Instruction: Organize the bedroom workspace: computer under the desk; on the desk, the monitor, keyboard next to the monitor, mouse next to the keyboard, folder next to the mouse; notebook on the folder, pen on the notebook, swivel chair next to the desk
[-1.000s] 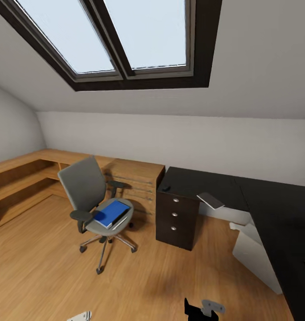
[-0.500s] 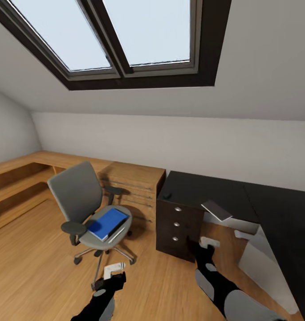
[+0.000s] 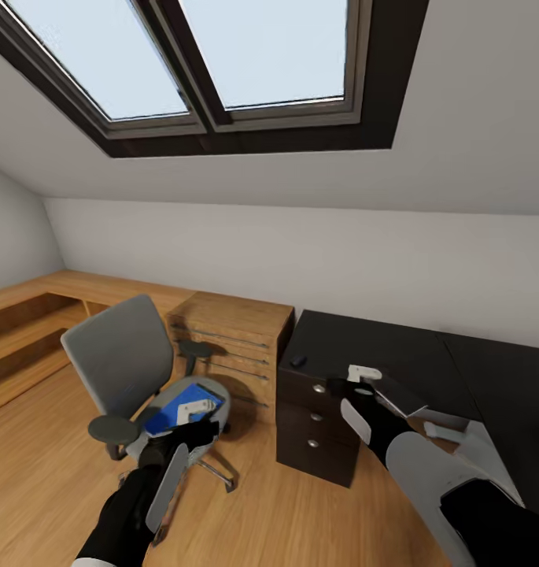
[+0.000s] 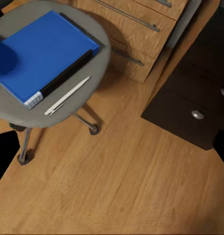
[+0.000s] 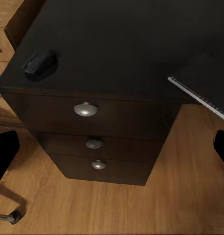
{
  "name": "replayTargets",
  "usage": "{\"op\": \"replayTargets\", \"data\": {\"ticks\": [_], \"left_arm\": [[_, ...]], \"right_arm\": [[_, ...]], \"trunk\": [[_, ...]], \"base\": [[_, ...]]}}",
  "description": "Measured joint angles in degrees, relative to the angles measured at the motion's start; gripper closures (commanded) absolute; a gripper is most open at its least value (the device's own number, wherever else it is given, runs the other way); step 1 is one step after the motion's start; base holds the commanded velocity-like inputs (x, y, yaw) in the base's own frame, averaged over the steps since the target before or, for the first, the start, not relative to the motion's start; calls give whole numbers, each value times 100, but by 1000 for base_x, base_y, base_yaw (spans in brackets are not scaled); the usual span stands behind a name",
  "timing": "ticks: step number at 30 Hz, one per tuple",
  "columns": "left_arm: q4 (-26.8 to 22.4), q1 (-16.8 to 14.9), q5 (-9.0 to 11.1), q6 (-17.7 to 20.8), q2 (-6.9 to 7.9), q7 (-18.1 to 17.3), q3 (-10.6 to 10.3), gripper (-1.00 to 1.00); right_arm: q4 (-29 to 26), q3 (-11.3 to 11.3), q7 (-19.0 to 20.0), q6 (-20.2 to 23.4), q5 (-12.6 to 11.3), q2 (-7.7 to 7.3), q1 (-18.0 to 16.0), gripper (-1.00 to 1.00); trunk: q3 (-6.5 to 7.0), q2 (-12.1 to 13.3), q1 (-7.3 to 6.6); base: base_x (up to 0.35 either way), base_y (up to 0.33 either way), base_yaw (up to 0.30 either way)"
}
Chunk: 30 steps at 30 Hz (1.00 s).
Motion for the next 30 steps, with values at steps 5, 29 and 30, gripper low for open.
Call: {"op": "replayTargets", "data": {"ticks": [5, 29, 30], "left_arm": [[-188, 0, 42, 1, 233, 4, -14, -100], [-120, 1, 48, 11, 217, 5, -32, -100], [-120, 1, 48, 11, 217, 5, -32, -100]], "right_arm": [[-246, -8, -25, -108, -148, 93, 6, -100], [-227, 23, 11, -192, -4, 130, 24, -100], [-226, 24, 14, -196, 0, 147, 27, -100]], "trunk": [[0, 1, 0], [-16, 1, 0], [-19, 1, 0]], "base": [[329, 0, -21], [330, 0, 85], [330, 0, 254]]}}
